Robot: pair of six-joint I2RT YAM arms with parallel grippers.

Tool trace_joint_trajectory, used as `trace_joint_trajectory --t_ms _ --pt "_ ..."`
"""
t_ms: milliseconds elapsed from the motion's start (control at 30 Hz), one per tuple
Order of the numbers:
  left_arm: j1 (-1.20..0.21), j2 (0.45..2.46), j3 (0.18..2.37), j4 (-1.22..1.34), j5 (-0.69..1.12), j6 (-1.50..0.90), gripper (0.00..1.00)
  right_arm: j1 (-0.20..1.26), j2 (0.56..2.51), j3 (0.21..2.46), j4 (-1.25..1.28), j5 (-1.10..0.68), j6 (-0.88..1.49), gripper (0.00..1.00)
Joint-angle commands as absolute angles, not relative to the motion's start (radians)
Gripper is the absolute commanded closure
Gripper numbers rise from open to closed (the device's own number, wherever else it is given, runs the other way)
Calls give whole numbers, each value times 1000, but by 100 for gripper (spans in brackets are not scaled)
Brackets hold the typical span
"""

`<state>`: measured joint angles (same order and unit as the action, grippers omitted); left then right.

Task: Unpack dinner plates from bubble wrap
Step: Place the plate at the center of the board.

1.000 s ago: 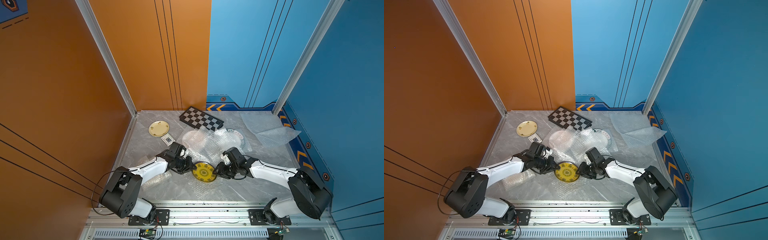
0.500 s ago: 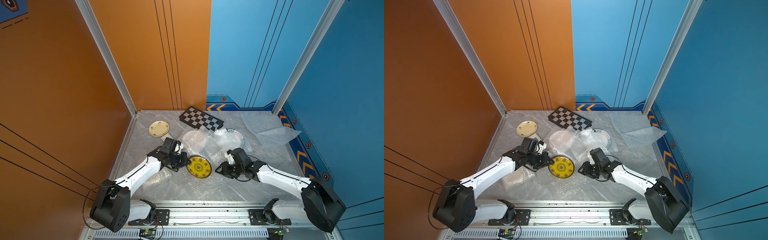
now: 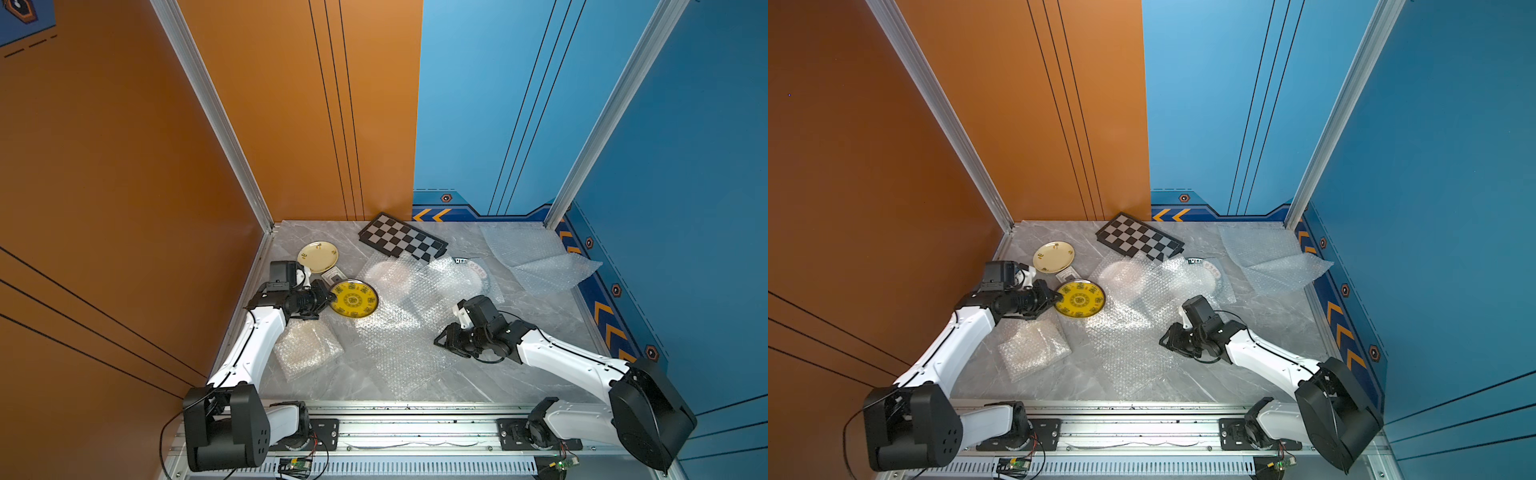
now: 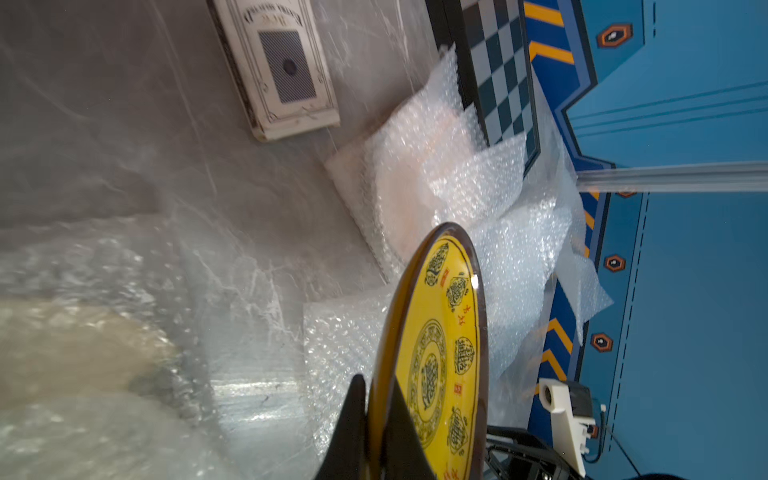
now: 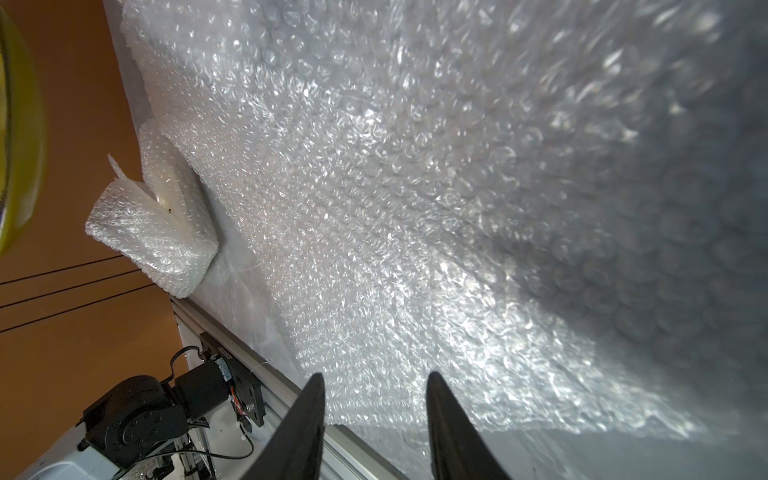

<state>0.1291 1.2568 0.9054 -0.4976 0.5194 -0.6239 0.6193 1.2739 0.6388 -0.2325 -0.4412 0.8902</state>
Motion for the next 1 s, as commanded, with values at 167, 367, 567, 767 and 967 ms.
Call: trace_joint_trajectory --t_ms 167,367,567,767,967 --pt "360 1371 980 -497 481 -592 100 601 1265 706 -345 -459 846 57" --pt "444 1436 1004 -477 443 -566 100 582 1273 700 -347 -475 835 58" --pt "499 1495 1024 -478 411 -534 100 555 1294 696 -347 -503 820 58" --pt "510 1550 1057 -473 374 -513 100 525 1307 713 -356 -517 812 58" --pt "511 1594 1063 -442 362 -522 100 518 1317 729 -373 -519 809 58"
